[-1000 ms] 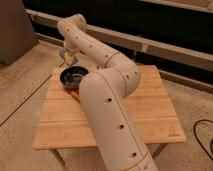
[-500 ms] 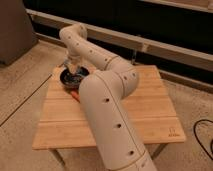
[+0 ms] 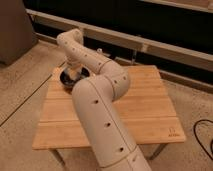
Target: Place the white sponge in the ceramic bowl
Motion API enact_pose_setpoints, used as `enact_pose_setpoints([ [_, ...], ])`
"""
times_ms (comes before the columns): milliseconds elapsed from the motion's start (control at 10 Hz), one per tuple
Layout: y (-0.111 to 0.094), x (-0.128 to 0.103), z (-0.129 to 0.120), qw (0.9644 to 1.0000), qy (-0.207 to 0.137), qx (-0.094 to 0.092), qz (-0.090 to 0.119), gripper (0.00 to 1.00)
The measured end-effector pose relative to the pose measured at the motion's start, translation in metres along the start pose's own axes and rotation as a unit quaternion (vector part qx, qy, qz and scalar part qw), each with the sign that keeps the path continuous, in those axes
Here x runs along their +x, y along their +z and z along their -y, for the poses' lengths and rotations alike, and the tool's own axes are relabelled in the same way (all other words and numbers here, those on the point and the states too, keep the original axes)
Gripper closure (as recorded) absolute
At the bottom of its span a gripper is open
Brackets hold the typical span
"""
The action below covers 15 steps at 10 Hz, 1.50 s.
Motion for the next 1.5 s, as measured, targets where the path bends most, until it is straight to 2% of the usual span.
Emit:
enact_pose_setpoints([
  [400,0.018,0.001,-0.009,0.9989,-0.027,-0.015,-0.035,0.99],
  [500,0.021,-0.001,-0.012,0.9985,-0.033,-0.020,-0.039,0.92],
  [1100,0.022,-0.003,-0.011,0.9978,-0.039,-0.029,-0.045,0.30],
  [1200,0.021,-0.002,-0.011,0.9978,-0.039,-0.030,-0.045,0.25],
  [1500,0.021,-0.002,-0.010,0.9978,-0.035,-0.033,-0.045,0.25],
])
